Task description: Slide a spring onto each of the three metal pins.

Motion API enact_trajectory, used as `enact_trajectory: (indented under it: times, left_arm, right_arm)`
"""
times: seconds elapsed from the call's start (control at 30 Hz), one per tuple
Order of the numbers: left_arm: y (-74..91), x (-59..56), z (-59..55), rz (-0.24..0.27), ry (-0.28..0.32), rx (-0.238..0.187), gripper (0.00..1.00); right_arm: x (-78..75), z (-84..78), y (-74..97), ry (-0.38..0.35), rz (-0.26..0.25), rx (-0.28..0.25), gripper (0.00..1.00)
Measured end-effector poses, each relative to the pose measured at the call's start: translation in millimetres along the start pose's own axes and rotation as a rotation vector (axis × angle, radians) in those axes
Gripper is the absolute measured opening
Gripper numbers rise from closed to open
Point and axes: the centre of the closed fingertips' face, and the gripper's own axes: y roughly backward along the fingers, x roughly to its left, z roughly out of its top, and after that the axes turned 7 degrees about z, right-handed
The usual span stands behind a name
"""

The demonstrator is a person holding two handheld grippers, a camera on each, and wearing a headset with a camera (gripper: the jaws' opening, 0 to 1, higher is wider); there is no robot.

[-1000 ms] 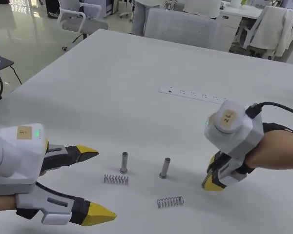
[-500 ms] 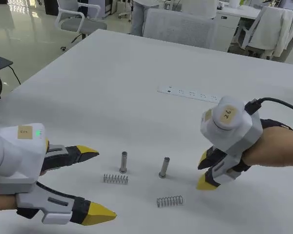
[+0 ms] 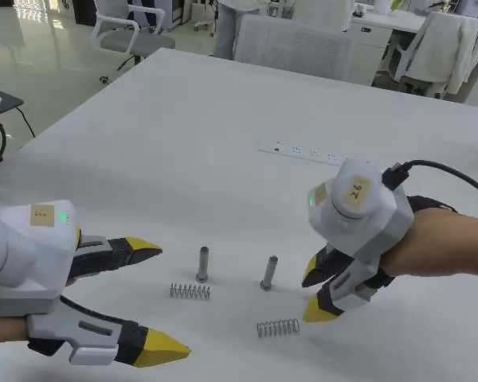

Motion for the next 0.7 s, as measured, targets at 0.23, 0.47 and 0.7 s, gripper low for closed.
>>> enact_trajectory:
  times: [0.23,0.47,0.7]
  left_arm:
    - [0.2,-1.1,0.1,-0.004,-0.001,0.0,0.75]
    - [1.3,-1.8,-0.4,-0.006,0.0,0.004,0.74]
    - [2.3,-2.2,-0.5,-0.01,0.0,0.009,0.72]
  right_arm:
    - [8.0,1.8,-11.5,0.052,0.023,0.038,0.21]
    - [8.9,0.8,-19.0,0.079,0.033,0.058,0.18]
    - [9.9,0.7,-25.6,0.105,0.043,0.076,0.15]
